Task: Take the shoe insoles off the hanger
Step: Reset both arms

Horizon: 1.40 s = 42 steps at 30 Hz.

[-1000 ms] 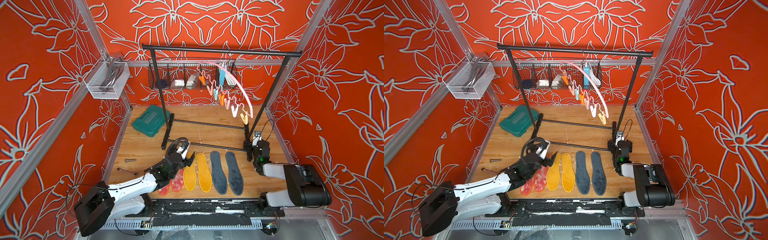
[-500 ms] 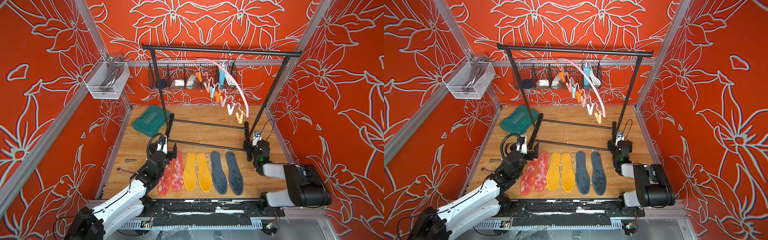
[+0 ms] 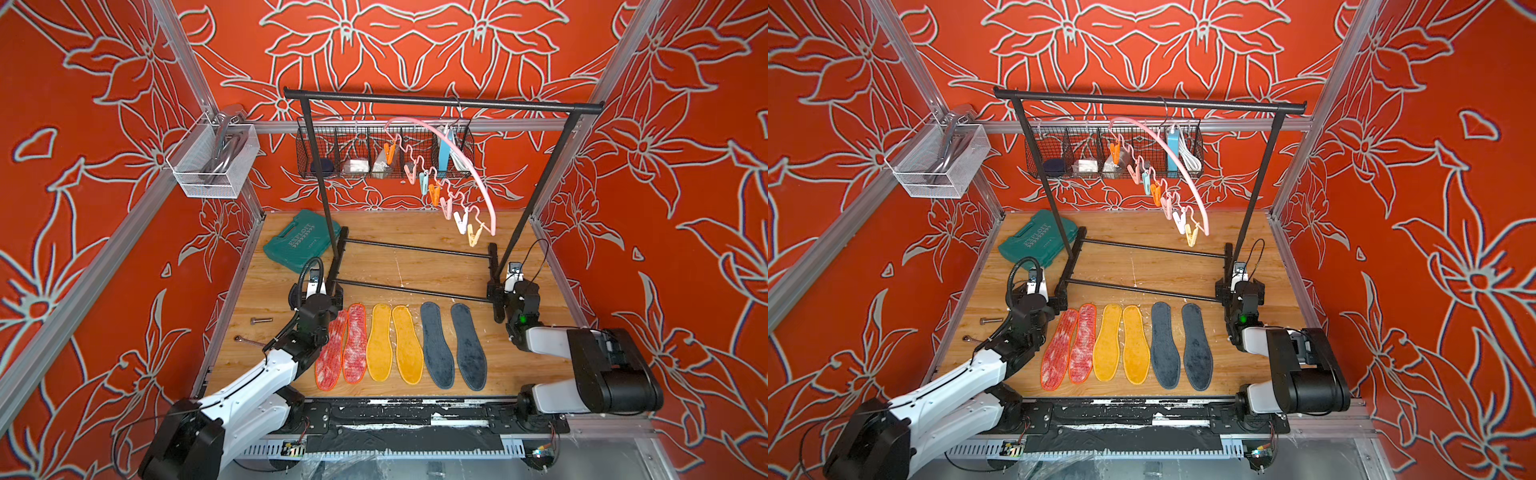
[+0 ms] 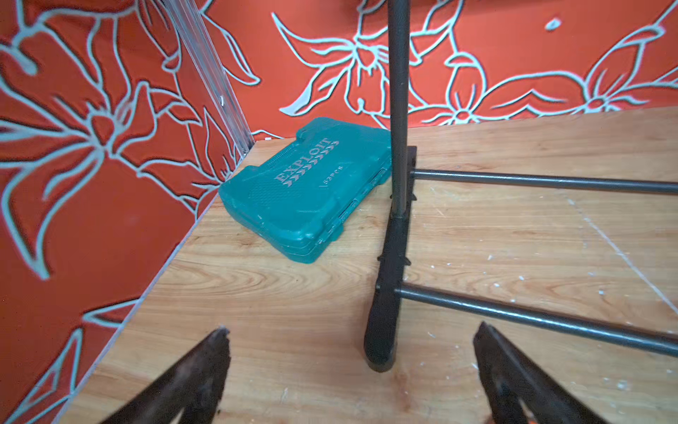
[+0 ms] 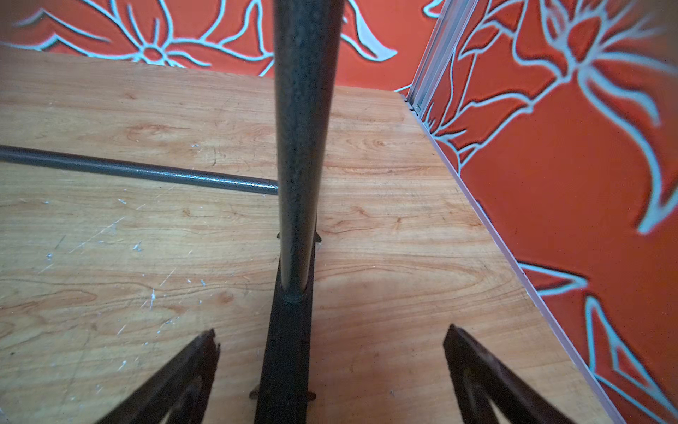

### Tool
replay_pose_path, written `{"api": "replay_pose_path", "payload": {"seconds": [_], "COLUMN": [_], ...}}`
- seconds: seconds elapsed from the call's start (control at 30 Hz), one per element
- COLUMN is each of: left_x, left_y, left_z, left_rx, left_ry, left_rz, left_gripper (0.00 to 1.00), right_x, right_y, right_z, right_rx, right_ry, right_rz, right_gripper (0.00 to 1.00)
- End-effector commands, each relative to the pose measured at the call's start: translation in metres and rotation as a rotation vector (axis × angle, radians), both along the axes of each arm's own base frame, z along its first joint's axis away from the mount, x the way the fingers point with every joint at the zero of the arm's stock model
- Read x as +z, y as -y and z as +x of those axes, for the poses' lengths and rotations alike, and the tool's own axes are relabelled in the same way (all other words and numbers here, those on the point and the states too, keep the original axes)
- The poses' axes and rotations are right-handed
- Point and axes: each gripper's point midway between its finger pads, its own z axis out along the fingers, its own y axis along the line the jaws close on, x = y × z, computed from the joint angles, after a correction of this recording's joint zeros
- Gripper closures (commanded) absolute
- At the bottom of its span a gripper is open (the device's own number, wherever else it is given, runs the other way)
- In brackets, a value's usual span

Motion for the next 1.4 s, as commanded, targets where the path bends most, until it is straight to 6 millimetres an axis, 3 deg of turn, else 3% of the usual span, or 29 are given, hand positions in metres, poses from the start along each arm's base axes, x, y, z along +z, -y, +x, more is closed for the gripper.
{"api": "replay_pose_path", "payload": {"seconds": [0.0, 0.07, 0.13, 0.23, 0.3, 0.4, 0.53, 0.7, 1.0, 1.1, 1.37], "left_x": [0.001, -0.001, -0.012, -0.046, -0.063, -0.066, -0.070, -0.079, -0.079, -0.093, -0.095], "left_y": [-0.037, -0.049, -0.047, -0.040, -0.036, -0.027, -0.032, -0.012, -0.029, -0.049, -0.062], "left_z": [0.002, 0.007, 0.013, 0.022, 0.026, 0.036, 0.045, 0.051, 0.049, 0.054, 0.061], "left_rx": [0.197, 0.265, 0.240, 0.179, 0.140, 0.046, 0.000, -0.212, -0.258, -0.173, -0.105], "left_ry": [-0.006, -0.022, -0.058, -0.129, -0.153, -0.152, -0.196, -0.203, -0.179, -0.154, -0.174], "left_rz": [0.016, 0.031, 0.093, 0.174, 0.139, 0.084, 0.032, 0.081, -0.090, -0.141, -0.167], "left_gripper": [0.02, 0.02, 0.02, 0.02, 0.02, 0.02, 0.02, 0.01, 0.02, 0.02, 0.02], "right_x": [0.003, 0.004, 0.004, 0.003, 0.003, 0.004, 0.004, 0.003, 0.003, 0.004, 0.003], "right_y": [0.004, 0.003, 0.004, 0.004, 0.004, 0.004, 0.004, 0.004, 0.004, 0.004, 0.004], "right_z": [0.002, 0.002, 0.002, 0.002, 0.002, 0.003, 0.003, 0.002, 0.003, 0.003, 0.003], "right_rx": [-0.023, -0.022, -0.024, -0.024, -0.024, -0.024, -0.025, -0.024, -0.024, -0.023, -0.023], "right_ry": [0.008, 0.008, 0.008, 0.007, 0.007, 0.009, 0.009, 0.007, 0.008, 0.008, 0.007], "right_rz": [0.005, 0.005, 0.005, 0.005, 0.005, 0.005, 0.004, 0.005, 0.004, 0.003, 0.002], "right_gripper": [0.00, 0.00, 0.00, 0.00, 0.00, 0.00, 0.00, 0.00, 0.00, 0.01, 0.00]}}
